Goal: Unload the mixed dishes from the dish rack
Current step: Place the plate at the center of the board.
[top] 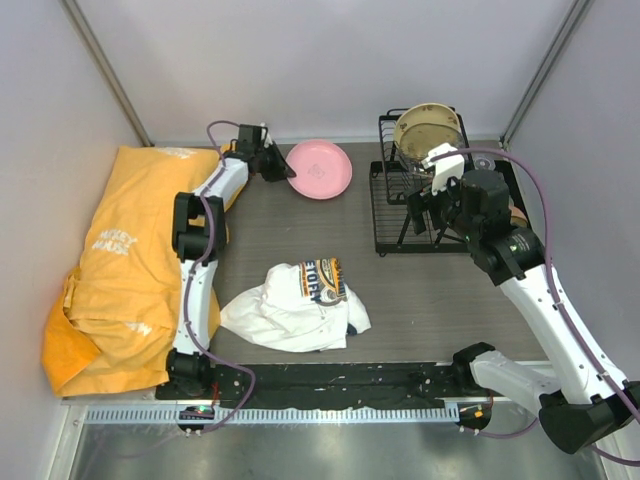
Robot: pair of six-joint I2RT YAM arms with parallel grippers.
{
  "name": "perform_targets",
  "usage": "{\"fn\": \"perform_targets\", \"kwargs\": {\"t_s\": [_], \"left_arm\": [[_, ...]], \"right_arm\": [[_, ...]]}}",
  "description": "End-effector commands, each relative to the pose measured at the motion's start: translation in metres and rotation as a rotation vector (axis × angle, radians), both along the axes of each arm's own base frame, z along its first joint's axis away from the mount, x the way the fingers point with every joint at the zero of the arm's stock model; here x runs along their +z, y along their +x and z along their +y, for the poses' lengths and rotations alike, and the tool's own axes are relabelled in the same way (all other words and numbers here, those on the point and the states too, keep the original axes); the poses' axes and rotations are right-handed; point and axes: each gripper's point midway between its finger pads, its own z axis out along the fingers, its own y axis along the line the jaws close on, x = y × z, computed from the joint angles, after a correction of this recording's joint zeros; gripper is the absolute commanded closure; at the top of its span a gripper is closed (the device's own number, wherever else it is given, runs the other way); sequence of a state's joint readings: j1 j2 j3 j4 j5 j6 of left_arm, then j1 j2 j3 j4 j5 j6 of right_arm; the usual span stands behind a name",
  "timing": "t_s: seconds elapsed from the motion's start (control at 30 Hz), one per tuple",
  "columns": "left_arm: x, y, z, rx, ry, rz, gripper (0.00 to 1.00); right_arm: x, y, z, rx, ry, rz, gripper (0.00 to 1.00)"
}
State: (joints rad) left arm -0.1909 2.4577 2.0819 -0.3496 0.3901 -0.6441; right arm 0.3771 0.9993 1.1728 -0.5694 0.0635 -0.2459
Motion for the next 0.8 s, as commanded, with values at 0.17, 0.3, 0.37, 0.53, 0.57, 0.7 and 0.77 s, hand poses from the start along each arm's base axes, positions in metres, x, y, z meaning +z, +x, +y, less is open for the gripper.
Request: {"fn": "perform_targets", "kwargs": {"t_s": [0.17, 0.3, 0.37, 0.53, 0.57, 0.7, 0.77], "left_arm": [[0.004, -0.003, -0.042, -0.072, -0.074, 0.019, 1.00], [0.001, -0.005, -0.046, -0.082, -0.076, 0.025, 0.89], [-0.002, -0.008, -0.045, -0.088, -0.073, 0.031, 0.83], [-0.004, -0.012, -0.044, -0.092, -0.066, 0.037, 0.64], [-0.005, -0.013, -0.044, -0.095, -0.063, 0.038, 0.61], [-0.003, -0.014, -0.041, -0.093, -0.050, 0.032, 0.53], [-0.004, -0.016, -0.040, -0.092, -0.041, 0.035, 0.50]], "right_arm": [[0.018, 0.004, -0.007, -0.029, 0.007, -0.080, 0.11], [0.015, 0.003, -0.009, -0.034, 0.004, -0.083, 0.10], [0.015, 0.002, -0.010, -0.037, 0.004, -0.084, 0.10], [0.016, 0.002, -0.012, -0.041, 0.003, -0.091, 0.10], [0.016, 0.001, -0.013, -0.044, 0.002, -0.091, 0.10], [0.016, 0.001, -0.014, -0.046, 0.000, -0.094, 0.10], [0.017, 0.001, -0.015, -0.051, -0.008, -0.099, 0.10]]}}
